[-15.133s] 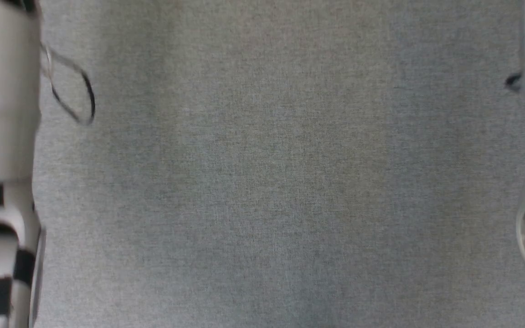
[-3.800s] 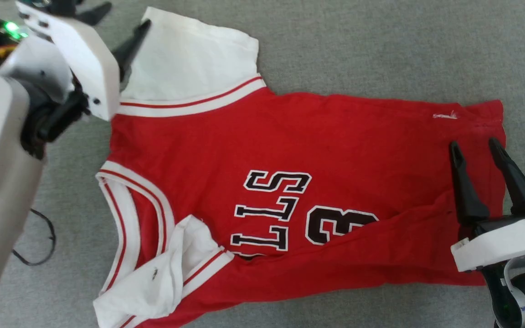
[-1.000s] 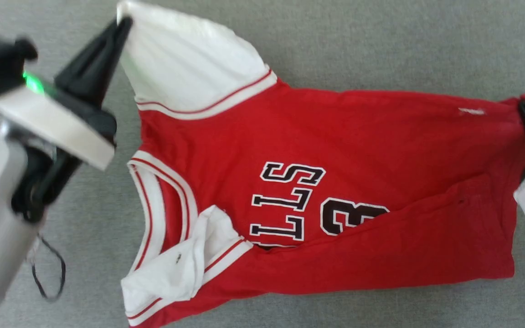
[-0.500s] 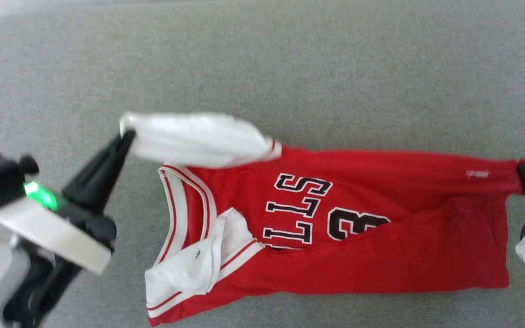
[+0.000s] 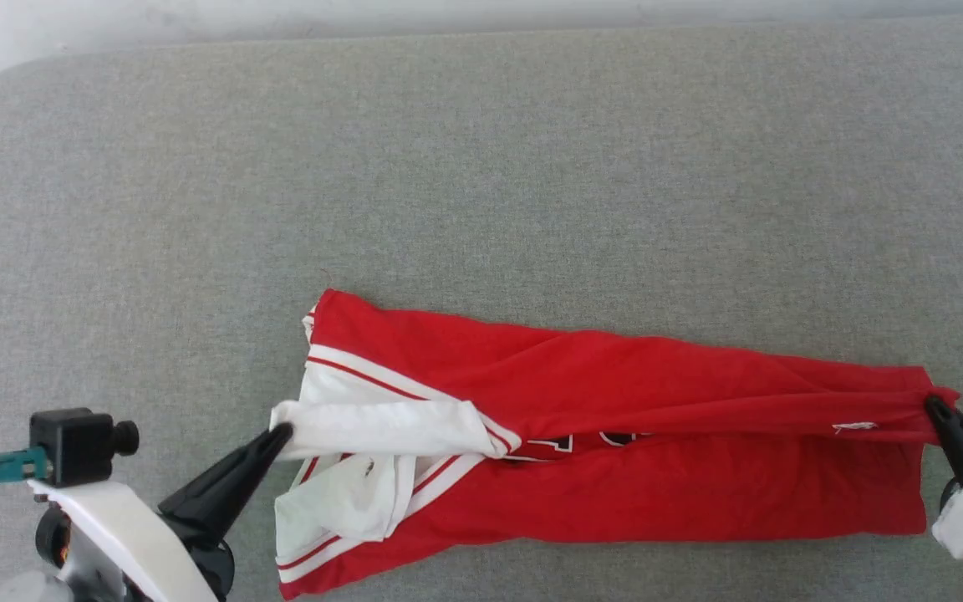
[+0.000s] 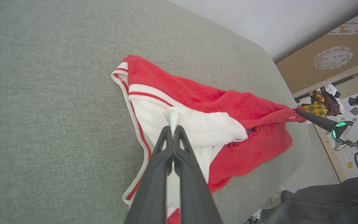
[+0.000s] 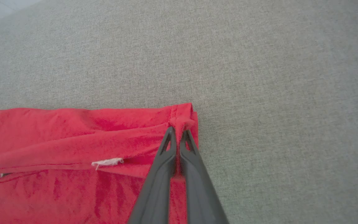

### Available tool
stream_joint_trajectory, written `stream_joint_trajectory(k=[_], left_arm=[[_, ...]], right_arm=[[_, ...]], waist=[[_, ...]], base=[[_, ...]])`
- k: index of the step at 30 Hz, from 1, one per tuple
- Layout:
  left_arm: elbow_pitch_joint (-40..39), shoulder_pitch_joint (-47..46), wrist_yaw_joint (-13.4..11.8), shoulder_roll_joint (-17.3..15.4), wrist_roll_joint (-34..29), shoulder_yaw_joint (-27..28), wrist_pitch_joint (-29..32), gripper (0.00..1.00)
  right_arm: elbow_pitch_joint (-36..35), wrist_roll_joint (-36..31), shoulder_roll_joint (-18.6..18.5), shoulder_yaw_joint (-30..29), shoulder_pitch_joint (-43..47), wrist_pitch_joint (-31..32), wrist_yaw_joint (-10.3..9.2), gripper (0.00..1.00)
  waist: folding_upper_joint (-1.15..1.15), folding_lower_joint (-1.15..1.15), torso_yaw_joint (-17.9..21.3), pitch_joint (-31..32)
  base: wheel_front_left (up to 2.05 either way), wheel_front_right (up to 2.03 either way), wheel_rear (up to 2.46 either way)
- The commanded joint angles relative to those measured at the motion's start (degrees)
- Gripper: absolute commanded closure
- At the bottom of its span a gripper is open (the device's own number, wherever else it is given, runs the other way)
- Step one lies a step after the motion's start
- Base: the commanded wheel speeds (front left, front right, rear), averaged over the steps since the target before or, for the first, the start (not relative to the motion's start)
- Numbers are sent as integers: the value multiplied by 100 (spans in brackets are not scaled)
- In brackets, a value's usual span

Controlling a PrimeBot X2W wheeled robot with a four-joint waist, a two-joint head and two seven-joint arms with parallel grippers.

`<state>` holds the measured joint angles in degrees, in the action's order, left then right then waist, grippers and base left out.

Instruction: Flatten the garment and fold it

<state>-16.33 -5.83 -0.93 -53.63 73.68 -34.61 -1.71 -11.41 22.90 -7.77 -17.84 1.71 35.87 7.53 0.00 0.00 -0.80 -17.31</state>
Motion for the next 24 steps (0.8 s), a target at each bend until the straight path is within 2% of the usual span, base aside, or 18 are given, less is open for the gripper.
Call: stream_joint_trajectory(k=[1,11,15,16,17,24], left_arm=[[46,-26,-39,29,-33,-23,39,100],[856,-662,-165,625,-357,-404,427,100],[1220,-801,-144,793,-371,-545,605,60],[1290,-819,-153,820,-369,-572,645,41],[1347,-832,-159,844,-367,-596,678,1],[1364,-780,-254,930,-416,-533,451,0]], right_arm=[[22,-66,5,35,1,21,-4,100],[520,-410,29,339,-442,32,-4,100],[700,-467,56,338,-573,38,-4,100],[730,-483,63,318,-593,18,-4,59],[760,-499,76,296,-607,-3,-4,0],[639,-414,157,151,-524,-163,-4,0]], waist=[[0,0,1,-26],[0,0,64,-285],[0,0,78,-325],[0,0,78,-320],[0,0,80,-311],[0,0,45,-153]], base=[[0,0,0],[0,0,0],[0,0,0],[0,0,0],[0,0,0],[0,0,0]])
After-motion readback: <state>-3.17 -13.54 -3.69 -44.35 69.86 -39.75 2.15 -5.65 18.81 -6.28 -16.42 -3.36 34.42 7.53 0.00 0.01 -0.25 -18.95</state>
